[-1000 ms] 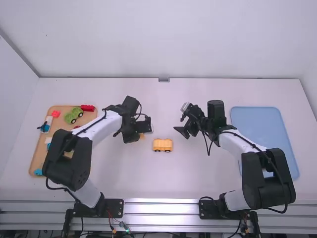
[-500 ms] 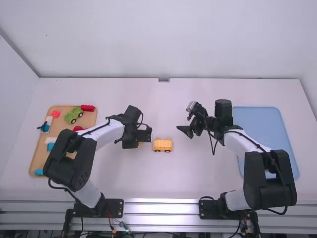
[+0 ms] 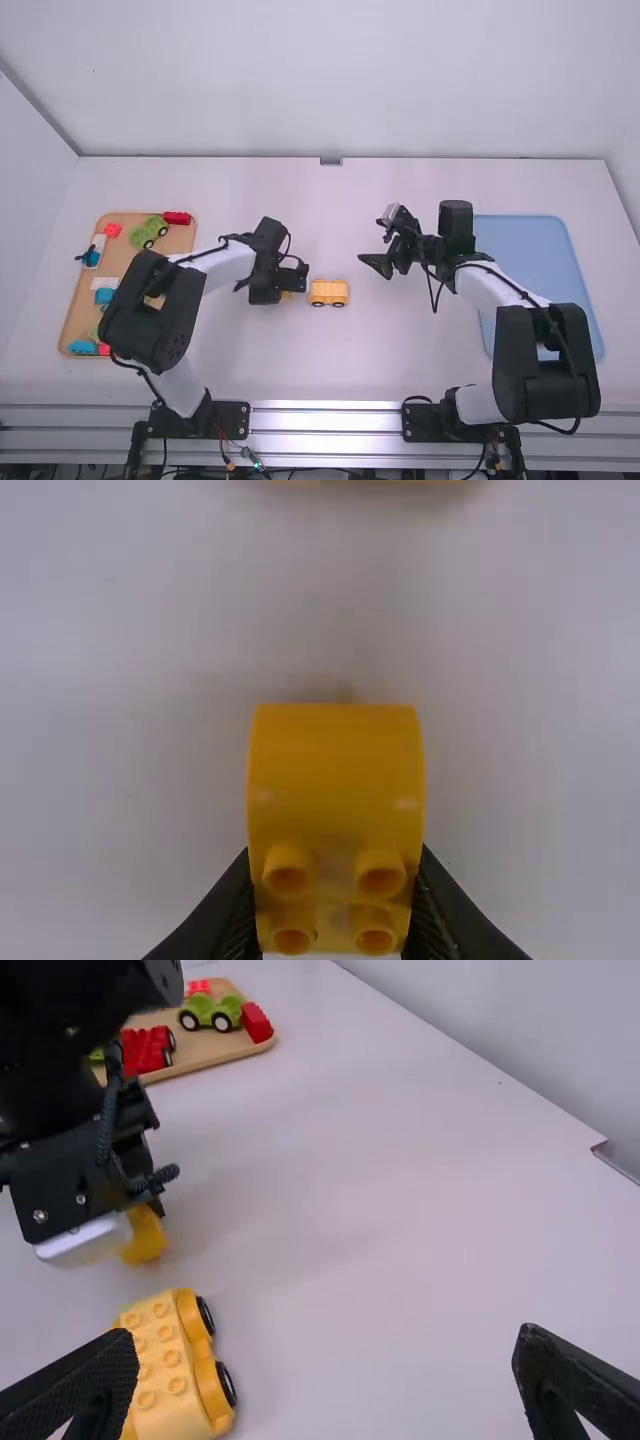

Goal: Assemble lego blocks to make yellow taxi

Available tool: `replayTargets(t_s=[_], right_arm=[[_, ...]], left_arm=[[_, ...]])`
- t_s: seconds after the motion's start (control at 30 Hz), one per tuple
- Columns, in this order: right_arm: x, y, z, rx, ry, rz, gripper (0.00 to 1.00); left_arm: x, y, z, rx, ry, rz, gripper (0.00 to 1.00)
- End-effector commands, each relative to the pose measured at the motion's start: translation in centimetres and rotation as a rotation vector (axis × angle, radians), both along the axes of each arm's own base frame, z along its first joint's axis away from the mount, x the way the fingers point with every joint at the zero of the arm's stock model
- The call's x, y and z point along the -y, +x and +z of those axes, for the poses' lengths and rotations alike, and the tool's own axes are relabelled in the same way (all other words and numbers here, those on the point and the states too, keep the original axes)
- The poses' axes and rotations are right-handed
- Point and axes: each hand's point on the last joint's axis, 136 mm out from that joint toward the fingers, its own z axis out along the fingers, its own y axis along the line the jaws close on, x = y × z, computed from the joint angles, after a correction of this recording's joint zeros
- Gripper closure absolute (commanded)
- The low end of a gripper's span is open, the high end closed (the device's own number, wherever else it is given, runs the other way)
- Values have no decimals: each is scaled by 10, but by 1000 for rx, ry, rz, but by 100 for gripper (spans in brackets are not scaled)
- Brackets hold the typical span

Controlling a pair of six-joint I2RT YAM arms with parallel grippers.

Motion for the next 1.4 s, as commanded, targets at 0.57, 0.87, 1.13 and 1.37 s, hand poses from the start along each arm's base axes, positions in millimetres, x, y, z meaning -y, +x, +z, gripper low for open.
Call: replayTargets(t_s=[0.57,0.87,1.13,1.37], right_arm=[[0,-1,9,20,9,4,1],[2,1,10,30,6,-1,1],[2,3,12,50,5,1,1],[-6,0,14,64,7,24,1]], left_arm=[[15,-15,6,-64,-173,-216,1],[9,9,52,49,-781,-94,1],[-15,25,68,72,-1018,197,1],[-8,-2,39,117,-972,22,1]])
